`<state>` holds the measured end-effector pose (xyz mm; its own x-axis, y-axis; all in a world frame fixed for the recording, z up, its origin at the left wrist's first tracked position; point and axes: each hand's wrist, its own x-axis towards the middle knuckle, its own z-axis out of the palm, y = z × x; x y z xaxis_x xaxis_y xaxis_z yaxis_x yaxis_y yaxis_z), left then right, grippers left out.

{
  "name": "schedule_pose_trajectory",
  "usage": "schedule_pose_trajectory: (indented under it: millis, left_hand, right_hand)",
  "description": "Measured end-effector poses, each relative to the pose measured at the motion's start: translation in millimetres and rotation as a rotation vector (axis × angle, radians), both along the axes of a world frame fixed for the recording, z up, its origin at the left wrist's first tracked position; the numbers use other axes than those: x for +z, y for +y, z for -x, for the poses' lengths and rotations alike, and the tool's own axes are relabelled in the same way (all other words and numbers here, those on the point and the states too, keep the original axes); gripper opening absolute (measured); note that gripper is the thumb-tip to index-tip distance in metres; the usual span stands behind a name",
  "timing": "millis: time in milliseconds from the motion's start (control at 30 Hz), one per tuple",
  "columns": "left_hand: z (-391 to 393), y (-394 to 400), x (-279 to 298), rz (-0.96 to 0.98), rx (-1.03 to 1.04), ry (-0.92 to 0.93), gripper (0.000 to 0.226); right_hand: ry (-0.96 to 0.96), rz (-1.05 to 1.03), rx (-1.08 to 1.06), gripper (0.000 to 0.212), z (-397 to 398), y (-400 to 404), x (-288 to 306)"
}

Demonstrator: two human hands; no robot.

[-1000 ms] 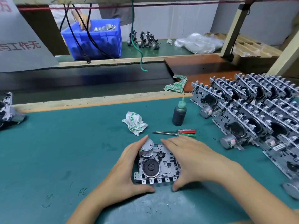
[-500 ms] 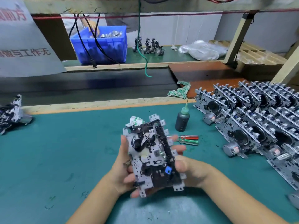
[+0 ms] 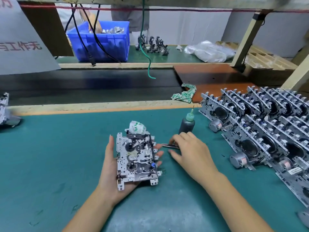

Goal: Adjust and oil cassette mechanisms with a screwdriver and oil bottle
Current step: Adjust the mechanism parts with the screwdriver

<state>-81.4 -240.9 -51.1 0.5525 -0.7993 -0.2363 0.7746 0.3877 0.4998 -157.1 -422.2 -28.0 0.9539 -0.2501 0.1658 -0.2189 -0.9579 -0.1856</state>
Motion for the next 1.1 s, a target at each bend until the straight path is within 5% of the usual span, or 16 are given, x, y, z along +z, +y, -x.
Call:
schedule_pose_trajectory:
  millis: [267,400,533,633,1100]
  left_hand:
    - [-1.9,-1.9,-8.3,-0.056,-0.117,0.027,0.091]
    - [-4.8,-4.6,-8.0,-0.105,-0.125,0.049,0.088]
    - [-4.9,-5.6,-9.5,-0.132,-0.103,0.045,0.080]
    - [-5.3,-5.7,-9.7,-0.130,-0.134,0.055,0.081]
    - [-4.5,-5.3,-8.0,-0.120,-0.155,0.017,0.076]
  right_hand:
    - [-0.097,-0.210,0.021,0.011,2.4,-4.9,-9.1]
    - [-0.110,-0.862,0.003,0.013,5.0,-4.2,1.6]
    - [0.261,-1.412,0.149,0.023,12.2,0.8,8.7]
    - [0.404,-1.423,0.137,0.033,13.2,9.1,9.4]
    - [0.519,-1.327,0.069,0.046,13.8,14.6,11.7]
